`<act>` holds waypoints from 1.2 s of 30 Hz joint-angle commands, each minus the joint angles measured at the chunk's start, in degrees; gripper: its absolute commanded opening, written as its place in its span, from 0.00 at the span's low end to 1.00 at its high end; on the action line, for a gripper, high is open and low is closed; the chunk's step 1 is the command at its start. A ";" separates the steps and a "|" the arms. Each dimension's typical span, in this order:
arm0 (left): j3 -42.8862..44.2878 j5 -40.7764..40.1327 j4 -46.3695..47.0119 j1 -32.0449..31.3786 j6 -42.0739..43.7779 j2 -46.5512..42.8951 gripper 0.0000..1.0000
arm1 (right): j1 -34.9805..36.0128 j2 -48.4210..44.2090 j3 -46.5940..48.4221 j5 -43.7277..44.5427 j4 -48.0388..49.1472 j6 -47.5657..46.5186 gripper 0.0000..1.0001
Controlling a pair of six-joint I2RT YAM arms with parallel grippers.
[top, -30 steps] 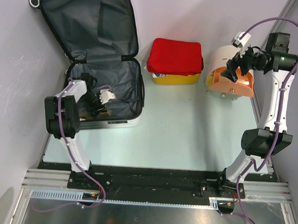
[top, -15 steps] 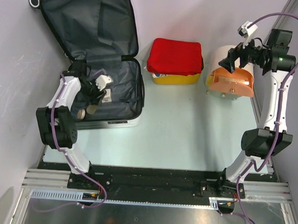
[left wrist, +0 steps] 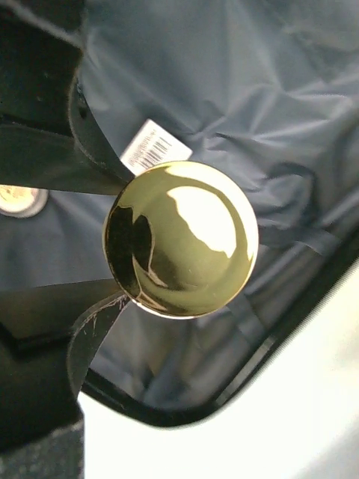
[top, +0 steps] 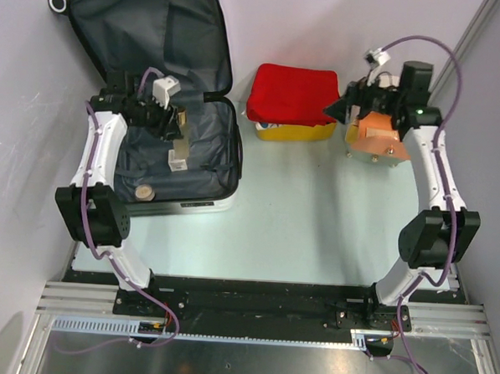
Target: Open, take out, and arrange the luggage
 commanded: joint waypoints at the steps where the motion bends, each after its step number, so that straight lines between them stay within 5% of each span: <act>1: 7.72 12.71 1.76 -2.32 -12.64 -0.47 0.00 | 7.62 -3.82 -6.47 -2.09 19.85 14.82 0.93; 5: 9.83 15.96 3.25 -4.44 -19.06 0.06 0.00 | 16.67 -1.45 -12.28 5.99 33.68 23.46 0.93; 12: 9.75 17.02 4.93 -7.78 -26.19 -0.46 0.00 | 29.69 9.88 -8.08 13.38 46.52 26.28 1.00; 22: 4.48 18.69 7.30 -9.36 -29.36 -4.16 0.00 | 35.85 15.96 -5.95 12.51 48.02 22.06 0.98; 29: 3.60 19.92 8.53 -9.54 -31.12 -5.13 0.00 | 36.90 17.28 -5.87 13.56 46.89 20.31 0.75; 36: 3.42 21.42 10.20 -9.54 -33.22 -4.78 0.00 | 36.90 17.63 -5.78 13.91 44.51 18.46 0.72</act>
